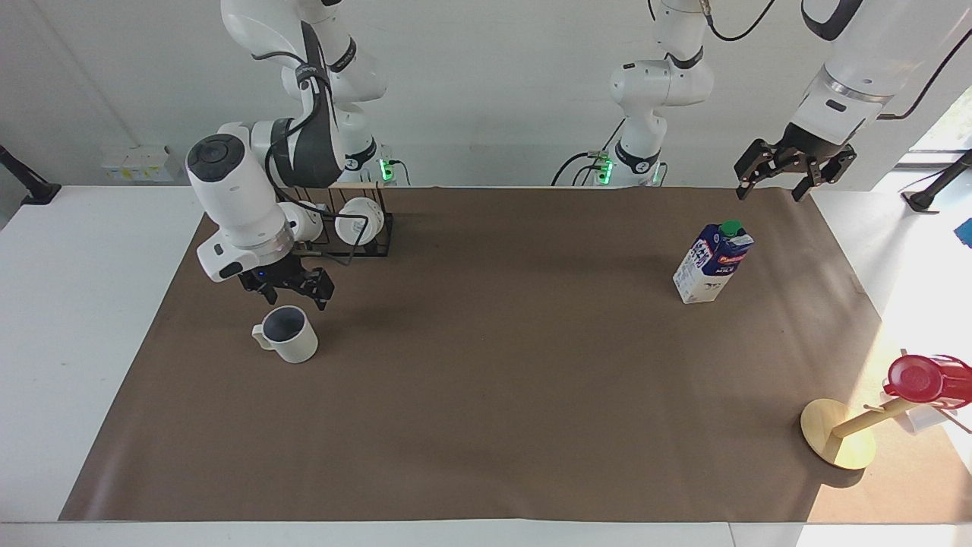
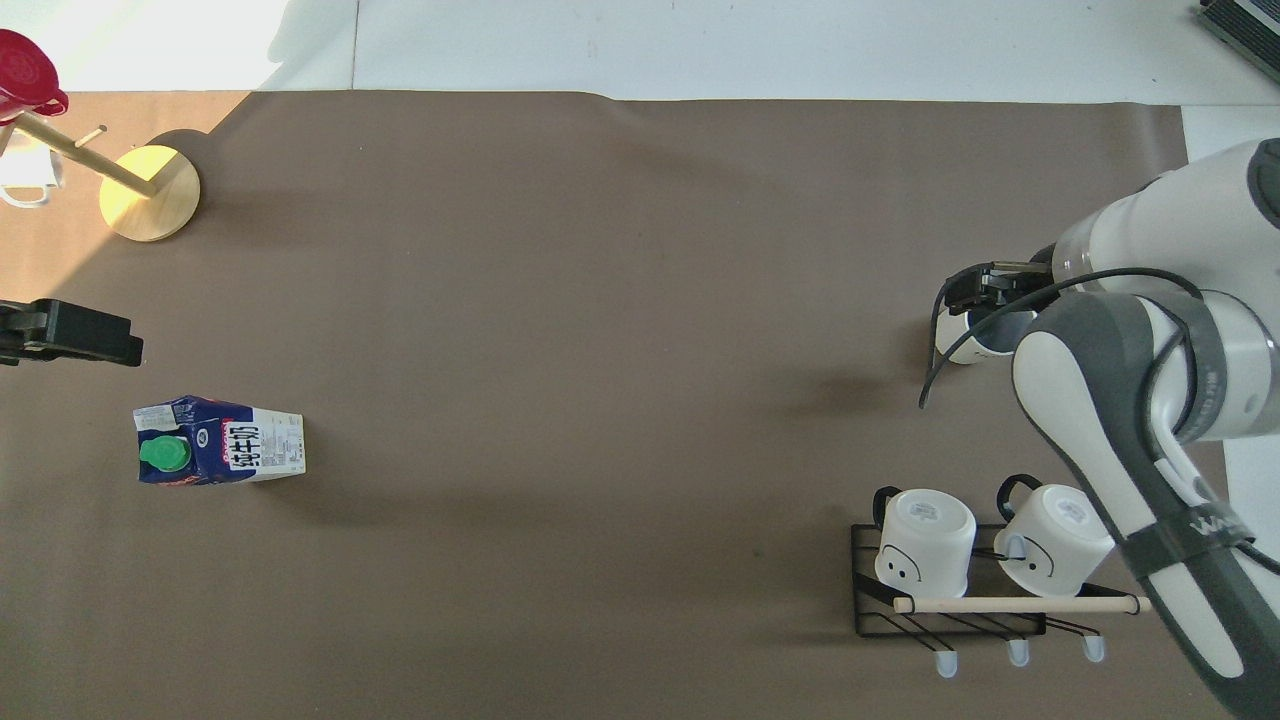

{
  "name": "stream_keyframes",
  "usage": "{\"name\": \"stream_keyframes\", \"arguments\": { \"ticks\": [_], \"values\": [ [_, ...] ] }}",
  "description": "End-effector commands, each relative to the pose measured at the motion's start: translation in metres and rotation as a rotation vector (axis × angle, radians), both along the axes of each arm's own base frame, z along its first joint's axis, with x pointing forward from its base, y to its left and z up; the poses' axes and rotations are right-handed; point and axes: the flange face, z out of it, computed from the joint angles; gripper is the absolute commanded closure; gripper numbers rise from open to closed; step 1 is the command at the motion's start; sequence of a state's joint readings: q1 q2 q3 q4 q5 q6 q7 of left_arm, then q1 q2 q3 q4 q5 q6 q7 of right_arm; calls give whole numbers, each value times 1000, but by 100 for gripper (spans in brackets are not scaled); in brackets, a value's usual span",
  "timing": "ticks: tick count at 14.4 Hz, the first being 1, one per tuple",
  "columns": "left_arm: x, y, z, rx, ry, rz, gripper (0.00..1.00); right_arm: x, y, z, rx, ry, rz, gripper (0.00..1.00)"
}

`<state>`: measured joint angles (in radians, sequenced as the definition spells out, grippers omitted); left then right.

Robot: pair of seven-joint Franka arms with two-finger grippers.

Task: Place cup and milk on table
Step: 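Reach the right gripper down to the black-and-white mug and grasp it, then lift the mug with the right gripper and carry it toward the table center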

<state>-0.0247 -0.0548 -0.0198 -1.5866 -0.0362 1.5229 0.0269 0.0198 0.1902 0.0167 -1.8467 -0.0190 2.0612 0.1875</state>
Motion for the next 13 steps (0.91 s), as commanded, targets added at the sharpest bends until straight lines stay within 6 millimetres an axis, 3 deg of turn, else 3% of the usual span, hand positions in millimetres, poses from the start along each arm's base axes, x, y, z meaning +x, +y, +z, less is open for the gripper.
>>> {"name": "stream_keyframes", "arguments": {
  "ticks": [1,4,9,10,11,13],
  "values": [
    [-5,-2,8,7,-3,5,0,0,-2,-25,12,-6,7,0],
    [-7,-2,8,8,0,4,0,-8,-3,-53,13,-24,11,0],
    [-9,-4,4,9,-3,1,0,-8,-4,-69,9,-30,16,0],
    [-9,-5,3,9,-1,0,0,-8,-5,-74,8,-24,17,6],
    [-8,-5,0,9,-4,0,0,-7,-5,-76,9,-26,18,17],
    [-9,-6,0,8,-21,-1,0,-7,-8,-76,6,-25,57,100]
  ]
}}
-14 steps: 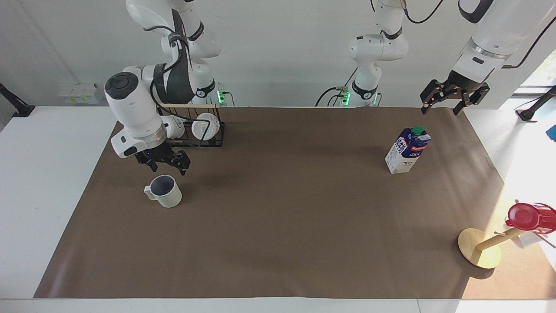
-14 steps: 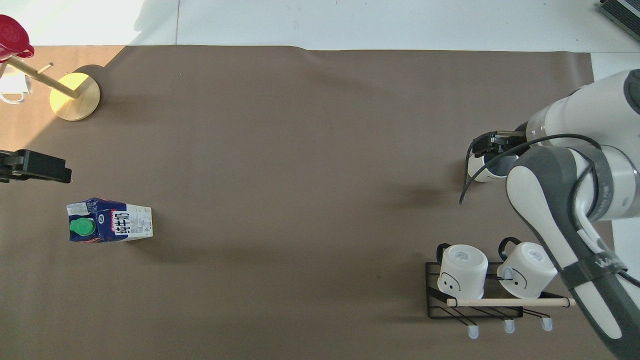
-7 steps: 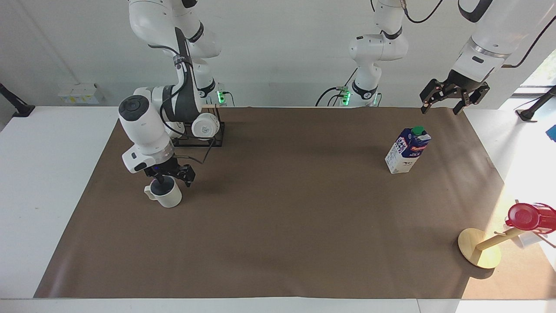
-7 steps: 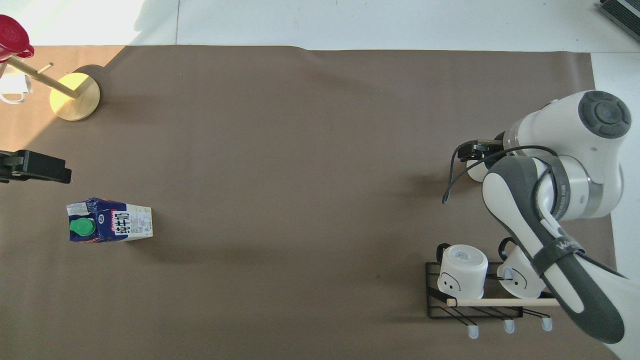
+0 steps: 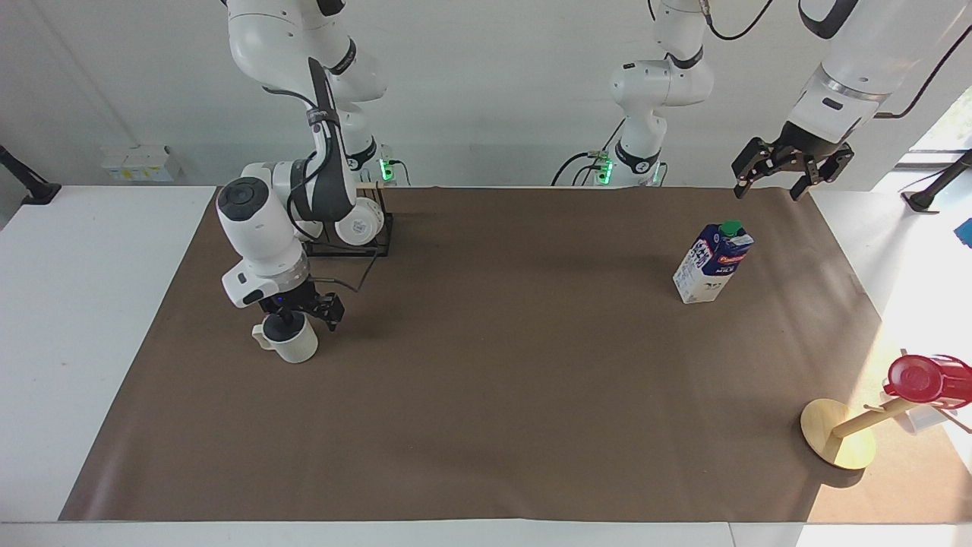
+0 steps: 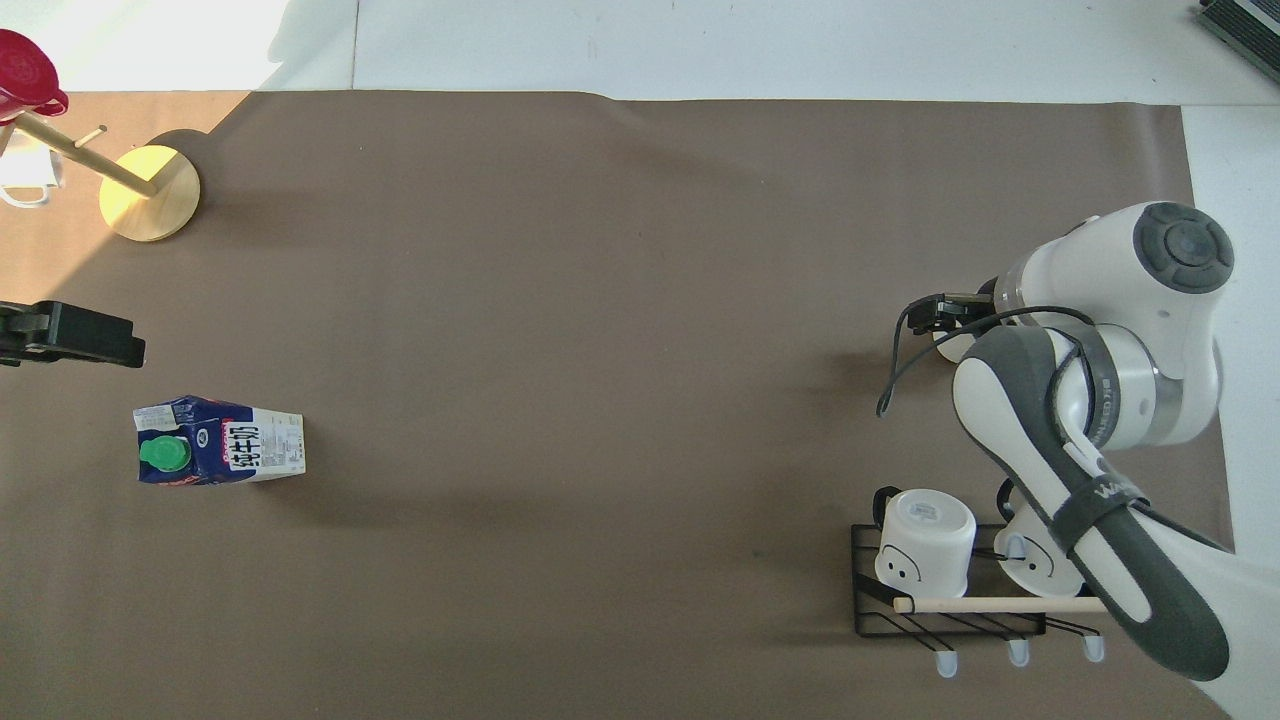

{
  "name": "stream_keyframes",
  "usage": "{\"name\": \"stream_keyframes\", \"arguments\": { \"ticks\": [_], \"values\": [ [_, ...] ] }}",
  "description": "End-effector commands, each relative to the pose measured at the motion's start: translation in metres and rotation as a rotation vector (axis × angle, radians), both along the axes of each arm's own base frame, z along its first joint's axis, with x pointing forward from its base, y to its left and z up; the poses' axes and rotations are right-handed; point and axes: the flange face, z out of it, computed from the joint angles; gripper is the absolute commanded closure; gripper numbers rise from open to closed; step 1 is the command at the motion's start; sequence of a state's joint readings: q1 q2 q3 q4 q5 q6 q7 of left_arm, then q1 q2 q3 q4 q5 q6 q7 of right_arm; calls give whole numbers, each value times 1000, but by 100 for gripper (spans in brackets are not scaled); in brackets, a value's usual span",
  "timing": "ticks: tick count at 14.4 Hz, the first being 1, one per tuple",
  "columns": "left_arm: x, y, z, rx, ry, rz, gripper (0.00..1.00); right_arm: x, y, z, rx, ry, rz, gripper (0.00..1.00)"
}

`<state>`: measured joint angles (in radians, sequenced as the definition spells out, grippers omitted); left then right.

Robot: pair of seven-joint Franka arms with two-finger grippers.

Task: Place cup and milk on table
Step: 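Lift the mug with the right gripper and carry it toward the table center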

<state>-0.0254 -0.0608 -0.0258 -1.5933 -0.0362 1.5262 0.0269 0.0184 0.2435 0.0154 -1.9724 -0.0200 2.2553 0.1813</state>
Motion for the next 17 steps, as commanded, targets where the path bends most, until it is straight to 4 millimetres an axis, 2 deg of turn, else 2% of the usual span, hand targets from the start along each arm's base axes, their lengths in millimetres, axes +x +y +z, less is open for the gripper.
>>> {"name": "stream_keyframes", "arguments": {
  "ticks": [1,9,12,14,17],
  "values": [
    [-8,-3,-1,8,-16,4,0,0,-6,-3,3,-12,58,100],
    [-10,-3,-1,9,-11,1,0,2,-7,-1,3,-7,56,100],
    [-11,-2,-1,9,-7,2,0,8,2,21,4,-18,56,100],
    [-11,-1,0,9,-10,5,0,10,19,39,8,9,76,100],
    [-10,2,-1,9,-8,10,0,12,64,66,11,-6,38,100]
  ]
}}
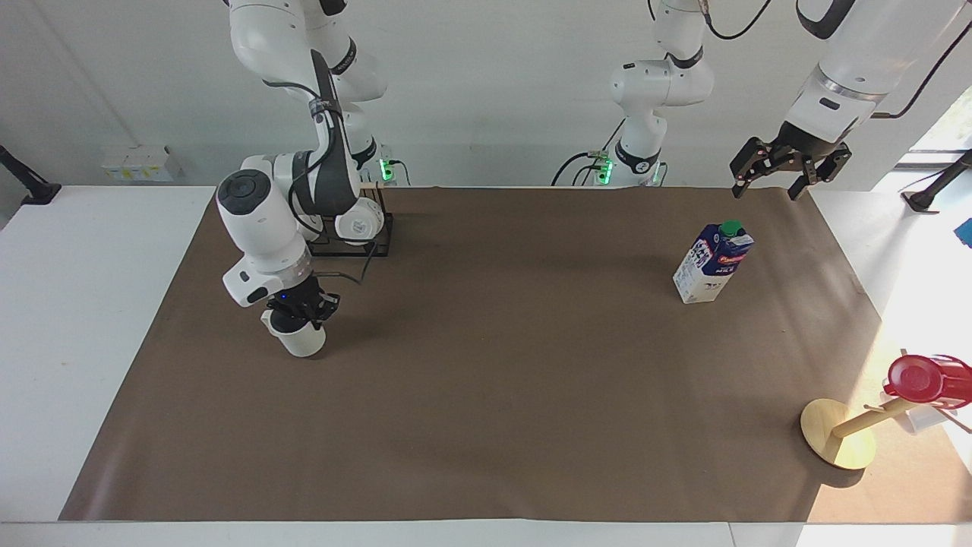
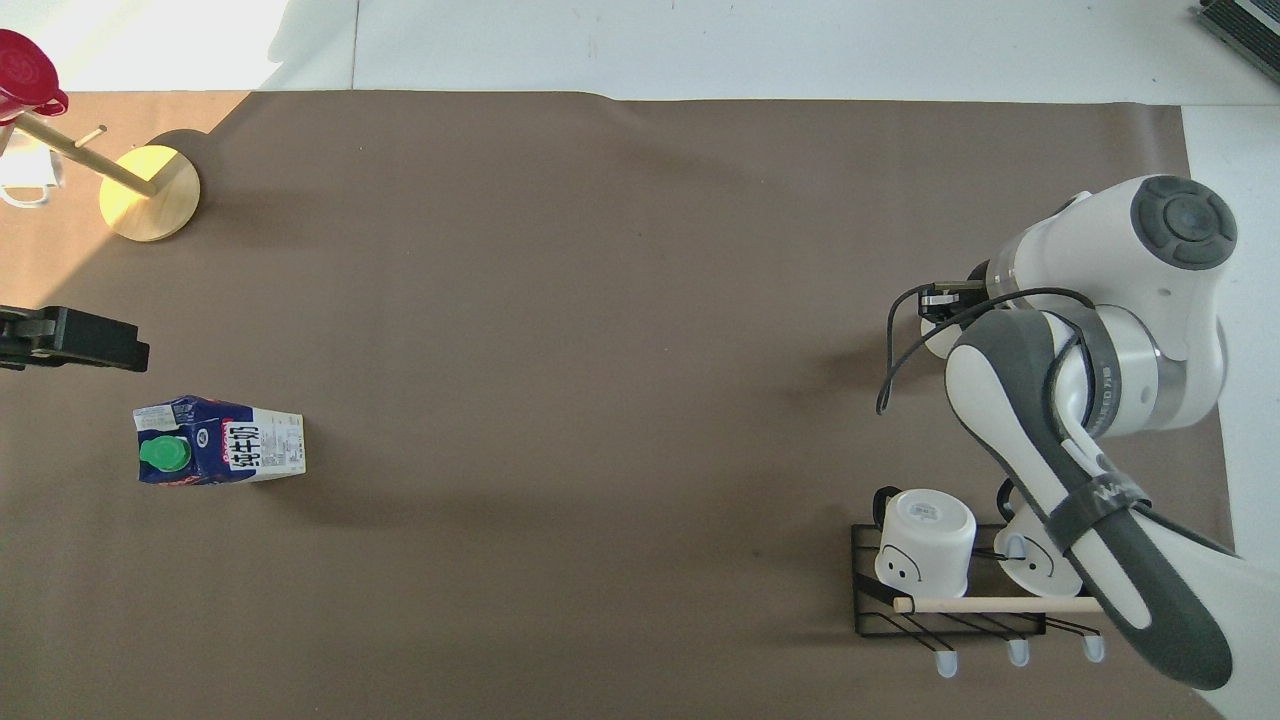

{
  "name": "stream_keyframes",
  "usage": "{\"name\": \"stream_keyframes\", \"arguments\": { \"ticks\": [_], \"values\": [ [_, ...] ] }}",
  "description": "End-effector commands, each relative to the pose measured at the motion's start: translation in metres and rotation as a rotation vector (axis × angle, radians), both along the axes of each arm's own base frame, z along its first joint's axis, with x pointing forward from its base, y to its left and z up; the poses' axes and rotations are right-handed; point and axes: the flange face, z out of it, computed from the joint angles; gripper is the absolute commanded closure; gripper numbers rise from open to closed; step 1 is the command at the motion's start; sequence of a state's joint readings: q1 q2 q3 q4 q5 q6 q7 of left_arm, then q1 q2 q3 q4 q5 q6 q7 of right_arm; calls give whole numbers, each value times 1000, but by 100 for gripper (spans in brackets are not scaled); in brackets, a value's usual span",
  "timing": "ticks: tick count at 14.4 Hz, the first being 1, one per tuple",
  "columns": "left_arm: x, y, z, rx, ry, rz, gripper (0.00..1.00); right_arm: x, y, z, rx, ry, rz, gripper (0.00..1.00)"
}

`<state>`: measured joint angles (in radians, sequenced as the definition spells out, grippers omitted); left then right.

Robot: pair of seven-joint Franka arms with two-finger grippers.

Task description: Place cup and milk on table

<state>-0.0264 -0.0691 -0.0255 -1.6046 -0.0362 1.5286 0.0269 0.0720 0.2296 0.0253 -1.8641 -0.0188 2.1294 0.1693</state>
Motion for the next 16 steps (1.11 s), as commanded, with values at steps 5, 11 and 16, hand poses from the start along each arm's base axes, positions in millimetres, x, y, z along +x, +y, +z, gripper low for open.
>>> {"name": "stream_keyframes", "arguments": {
  "ticks": [5,11,16],
  "values": [
    [-6,1,2,8,-21,9,0,-10,132,51,24,-21,-45,100],
    [-5,4,2,6,-19,17,0,-40,237,43,31,-18,6,100],
    [-9,3,-1,7,-4,12,0,-58,322,12,0,-23,-4,100]
  ]
}}
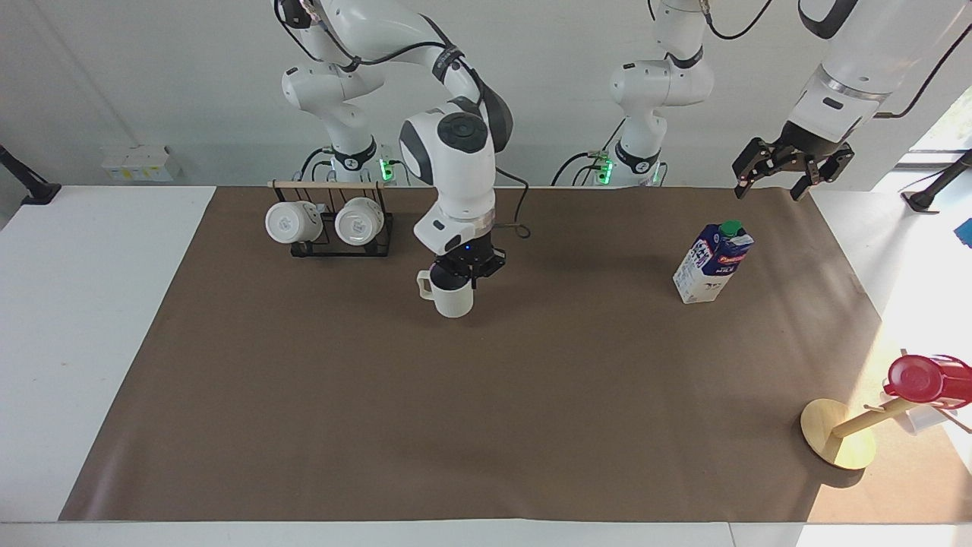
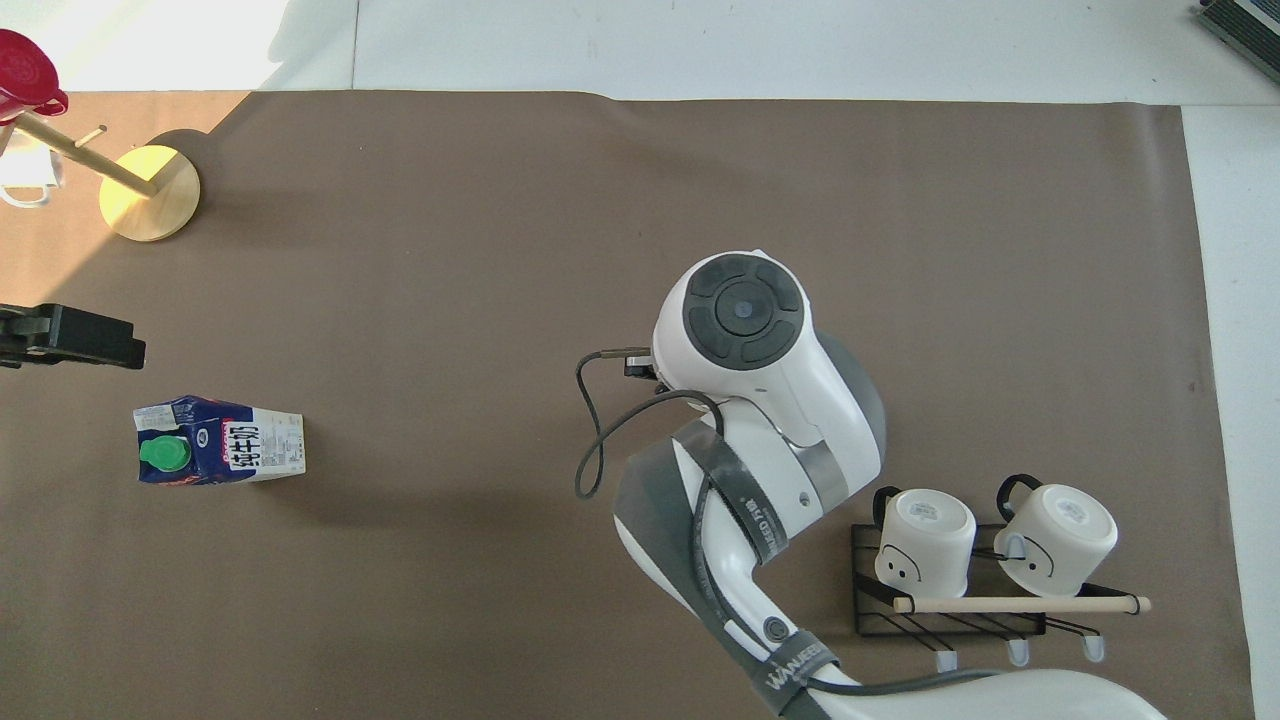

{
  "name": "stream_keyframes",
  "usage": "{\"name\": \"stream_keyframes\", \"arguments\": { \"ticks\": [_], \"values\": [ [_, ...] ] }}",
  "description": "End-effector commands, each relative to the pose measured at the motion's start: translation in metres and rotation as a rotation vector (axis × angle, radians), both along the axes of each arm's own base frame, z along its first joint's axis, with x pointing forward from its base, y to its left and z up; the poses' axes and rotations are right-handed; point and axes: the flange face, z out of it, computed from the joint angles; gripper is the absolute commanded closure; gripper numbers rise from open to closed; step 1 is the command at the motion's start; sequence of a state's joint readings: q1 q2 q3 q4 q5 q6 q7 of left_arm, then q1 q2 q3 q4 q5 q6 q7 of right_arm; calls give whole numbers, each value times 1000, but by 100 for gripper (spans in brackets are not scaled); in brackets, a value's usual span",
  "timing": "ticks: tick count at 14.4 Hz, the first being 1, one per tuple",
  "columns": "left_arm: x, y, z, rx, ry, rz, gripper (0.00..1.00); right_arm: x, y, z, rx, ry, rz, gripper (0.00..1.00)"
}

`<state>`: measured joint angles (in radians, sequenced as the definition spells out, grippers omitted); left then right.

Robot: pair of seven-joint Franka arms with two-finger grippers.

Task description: Place cup and milk on table

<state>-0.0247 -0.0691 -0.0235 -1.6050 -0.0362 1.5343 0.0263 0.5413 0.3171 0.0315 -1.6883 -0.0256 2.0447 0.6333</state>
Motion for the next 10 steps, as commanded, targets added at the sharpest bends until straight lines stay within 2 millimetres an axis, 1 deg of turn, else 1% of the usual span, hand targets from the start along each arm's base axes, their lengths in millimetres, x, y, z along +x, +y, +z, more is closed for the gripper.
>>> {"name": "stream_keyframes", "arguments": {
  "ticks": [1,2,3,5,7,8,10],
  "values": [
    [-9,1,-2,8,3,6,0,7,36,-18,-20,-6,-54,100],
    [-10,1,-5,8,9,6,0,5,43,-28,-22,-4,-71,100],
    [-14,2,-4,8,4,6,0,-2,59,-35,-24,-2,-53,100],
    [-24,2,-12,10,15,10,0,-4,79,-41,-16,-7,-40,100],
    [-35,2,-19,10,11,9,0,-14,102,-47,-16,-8,-20,100],
    [-38,2,-22,12,6,8,0,-16,107,-50,-16,-9,-12,100],
    [-39,3,-28,11,18,5,0,-15,109,-51,-14,-15,-7,100]
  ]
}}
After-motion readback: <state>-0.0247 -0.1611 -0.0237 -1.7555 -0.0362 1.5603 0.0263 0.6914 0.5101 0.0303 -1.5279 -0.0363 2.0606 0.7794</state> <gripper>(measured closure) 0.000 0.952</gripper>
